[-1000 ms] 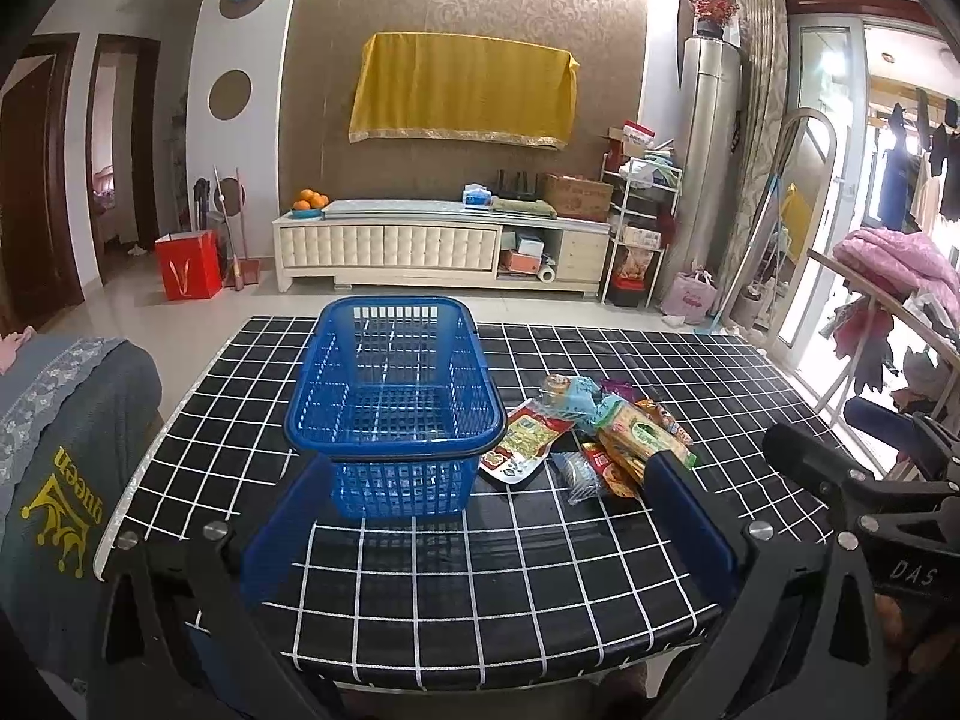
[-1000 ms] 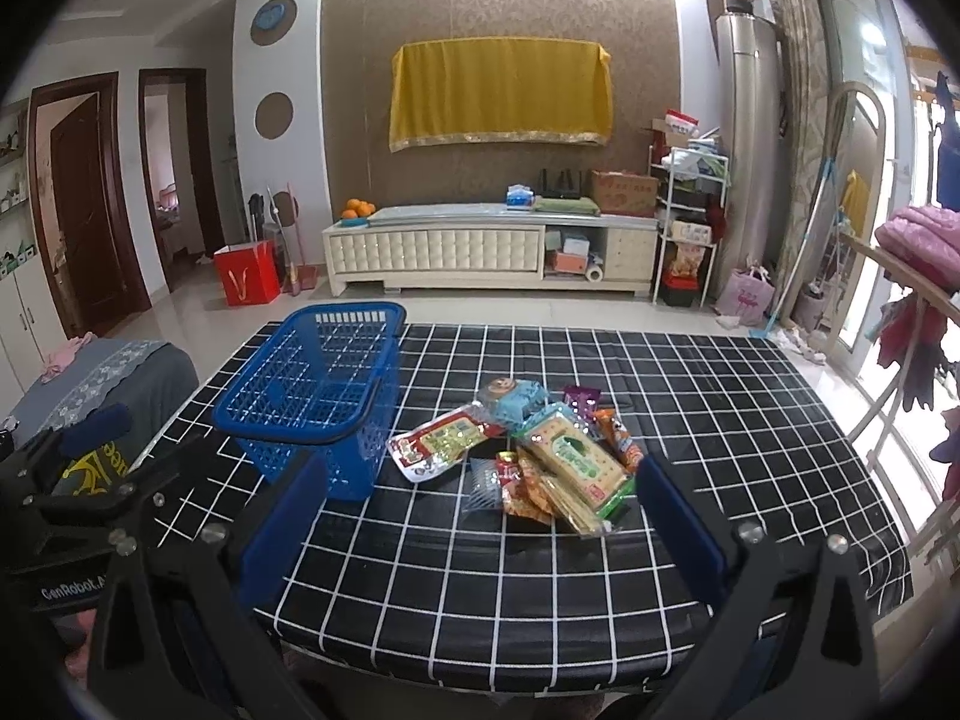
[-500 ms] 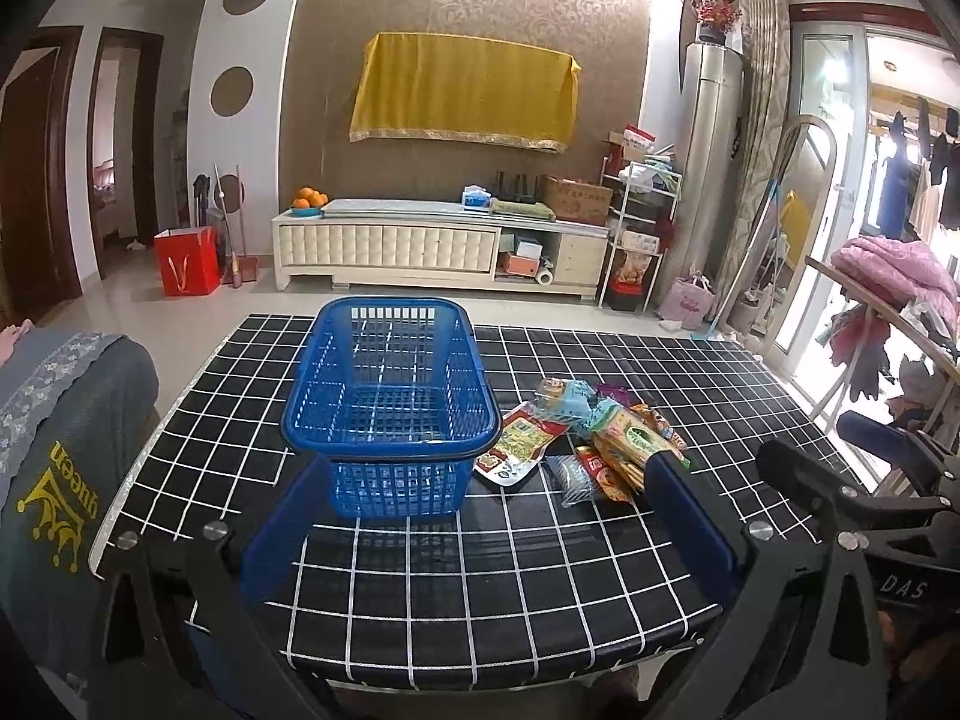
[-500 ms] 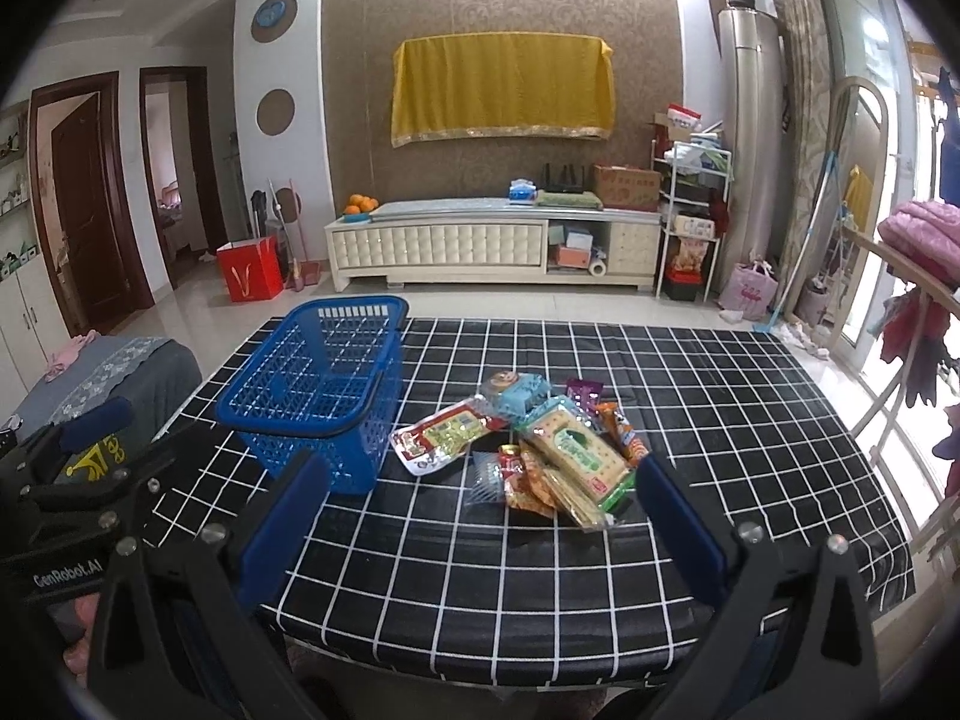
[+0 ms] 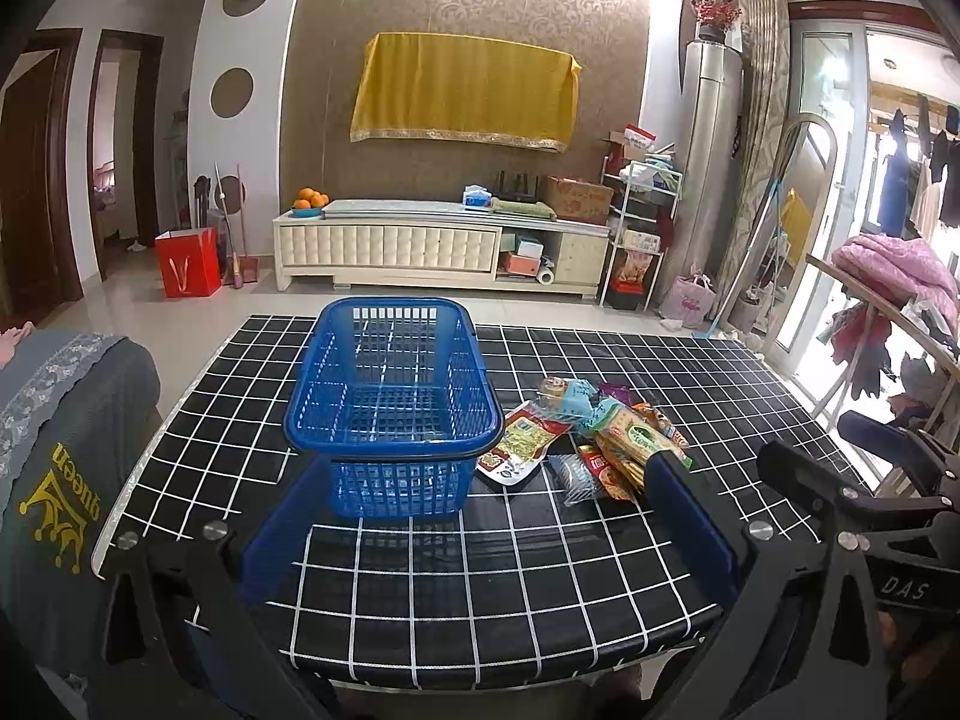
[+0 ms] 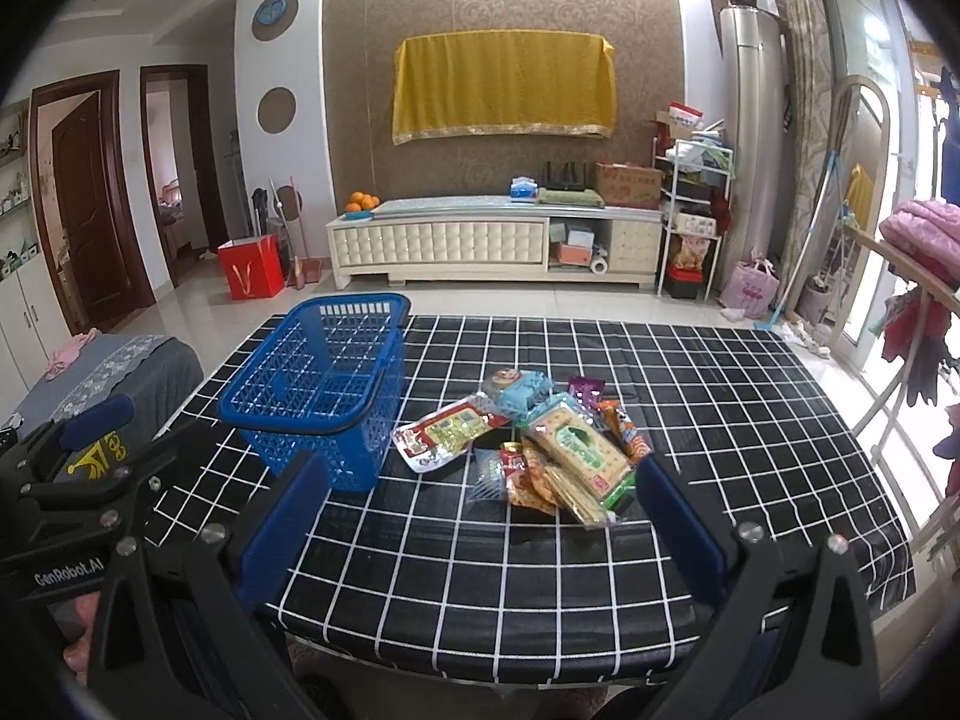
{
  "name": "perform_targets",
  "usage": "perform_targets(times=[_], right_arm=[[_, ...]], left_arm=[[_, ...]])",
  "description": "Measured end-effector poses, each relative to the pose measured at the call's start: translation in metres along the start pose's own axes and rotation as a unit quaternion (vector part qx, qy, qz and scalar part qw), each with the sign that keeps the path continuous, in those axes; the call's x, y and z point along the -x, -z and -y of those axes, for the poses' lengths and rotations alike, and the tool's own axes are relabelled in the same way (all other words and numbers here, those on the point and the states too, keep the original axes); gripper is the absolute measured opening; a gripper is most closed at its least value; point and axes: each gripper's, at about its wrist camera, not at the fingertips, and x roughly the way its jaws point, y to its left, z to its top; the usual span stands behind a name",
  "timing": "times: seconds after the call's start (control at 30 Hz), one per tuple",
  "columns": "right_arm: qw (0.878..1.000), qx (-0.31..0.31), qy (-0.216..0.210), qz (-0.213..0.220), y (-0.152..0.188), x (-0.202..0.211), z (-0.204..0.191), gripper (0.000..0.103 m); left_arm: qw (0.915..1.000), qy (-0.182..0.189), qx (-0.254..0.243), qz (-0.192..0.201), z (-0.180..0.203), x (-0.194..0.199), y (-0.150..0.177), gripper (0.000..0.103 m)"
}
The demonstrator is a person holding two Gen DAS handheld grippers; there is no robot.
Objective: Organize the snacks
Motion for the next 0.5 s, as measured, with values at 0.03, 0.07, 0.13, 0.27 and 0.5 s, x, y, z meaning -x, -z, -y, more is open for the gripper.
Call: perform_targets(times=[0.03,0.07,0.13,0.27,0.5], right_arm=[[1.0,0.0,0.0,0.0,0.0,0.0003,0.0001,0.103],[1.0,0.0,0.0,-0.001,0.0004,0.0006,-0.0001,0.103],[1.0,0.0,0.0,-0.001,0.0004,0.0006,-0.0002,0.103],[1.0,0.0,0.001,-0.001,0.0016,0.0007,-0.0002,0.103],[1.0,0.001,0.002,-0.001,0.0019,0.0005,-0.0005,0.103]], left_arm=[[1.0,0.0,0.0,0.0,0.0,0.0001,0.0001,0.103],[1.0,0.0,0.0,0.0,-0.0005,-0.0003,0.0,0.103],[1.0,0.001,0.0,0.0,-0.0003,-0.0003,-0.0002,0.103],[1.0,0.0,-0.001,0.0,0.0004,0.0,0.0001,0.103],[1.0,-0.002,-0.003,-0.001,0.0003,0.0006,0.0005,0.103]])
